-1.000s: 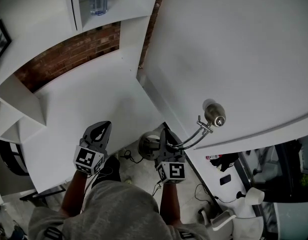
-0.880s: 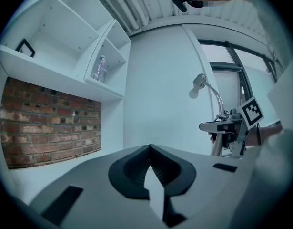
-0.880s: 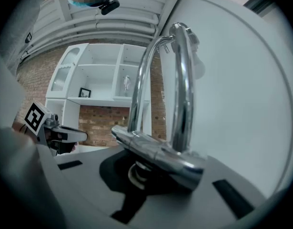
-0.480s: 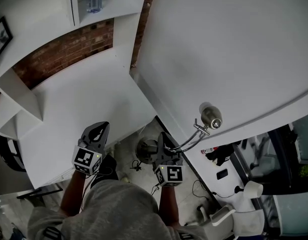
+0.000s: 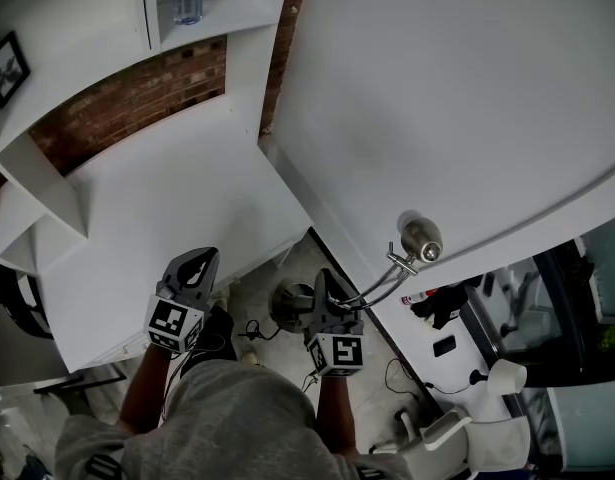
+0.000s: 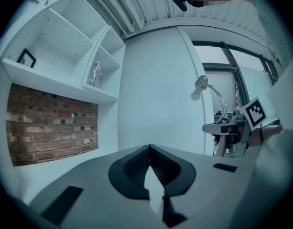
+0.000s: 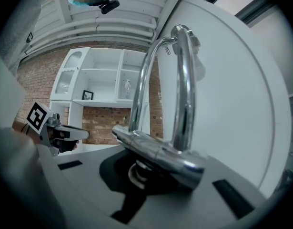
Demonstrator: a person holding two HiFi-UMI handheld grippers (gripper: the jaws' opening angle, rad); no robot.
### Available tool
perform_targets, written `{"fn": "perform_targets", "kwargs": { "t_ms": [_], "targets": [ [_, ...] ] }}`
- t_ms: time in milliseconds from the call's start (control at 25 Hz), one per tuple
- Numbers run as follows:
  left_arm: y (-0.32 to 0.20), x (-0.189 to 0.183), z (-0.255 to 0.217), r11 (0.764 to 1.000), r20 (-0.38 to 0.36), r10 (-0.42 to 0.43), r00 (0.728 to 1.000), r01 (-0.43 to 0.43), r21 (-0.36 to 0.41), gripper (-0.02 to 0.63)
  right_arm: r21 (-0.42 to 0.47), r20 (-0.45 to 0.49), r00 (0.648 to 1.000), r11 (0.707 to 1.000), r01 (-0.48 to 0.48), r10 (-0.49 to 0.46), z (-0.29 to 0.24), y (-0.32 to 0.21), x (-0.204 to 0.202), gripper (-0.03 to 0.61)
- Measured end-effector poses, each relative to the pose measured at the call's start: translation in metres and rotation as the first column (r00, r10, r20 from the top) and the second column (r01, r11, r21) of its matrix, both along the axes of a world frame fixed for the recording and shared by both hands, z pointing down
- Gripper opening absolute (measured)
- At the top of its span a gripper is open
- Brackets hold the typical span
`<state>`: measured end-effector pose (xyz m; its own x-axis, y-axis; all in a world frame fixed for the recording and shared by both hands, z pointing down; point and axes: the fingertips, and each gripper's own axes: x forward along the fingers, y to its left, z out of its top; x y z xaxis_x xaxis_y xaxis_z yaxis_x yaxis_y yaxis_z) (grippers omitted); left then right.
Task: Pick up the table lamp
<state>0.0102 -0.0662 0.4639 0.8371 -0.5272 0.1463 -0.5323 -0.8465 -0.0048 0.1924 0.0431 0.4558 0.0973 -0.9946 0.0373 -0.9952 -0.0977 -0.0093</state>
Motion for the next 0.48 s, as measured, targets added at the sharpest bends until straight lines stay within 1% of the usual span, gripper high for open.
{"fn": "perform_targets", "kwargs": {
  "t_ms": [200,480],
  "targets": [
    [-0.002,-0.002,-0.004,1.000,-0.005,-0.008,1.000,0.008,0.011,0.003,0.015,0.018,1.000,1.000,-0.007,0.006,-0.007,0.000,-0.001,0.020],
    [-0.001,-0.004,-0.007,1.000,-0.006,-0.010,1.000,0.010,0.017,0.003,0.030,0.001,1.000,1.000,0.006,-0.006,-0.011,-0.001,-0.003,0.020]
  ]
}}
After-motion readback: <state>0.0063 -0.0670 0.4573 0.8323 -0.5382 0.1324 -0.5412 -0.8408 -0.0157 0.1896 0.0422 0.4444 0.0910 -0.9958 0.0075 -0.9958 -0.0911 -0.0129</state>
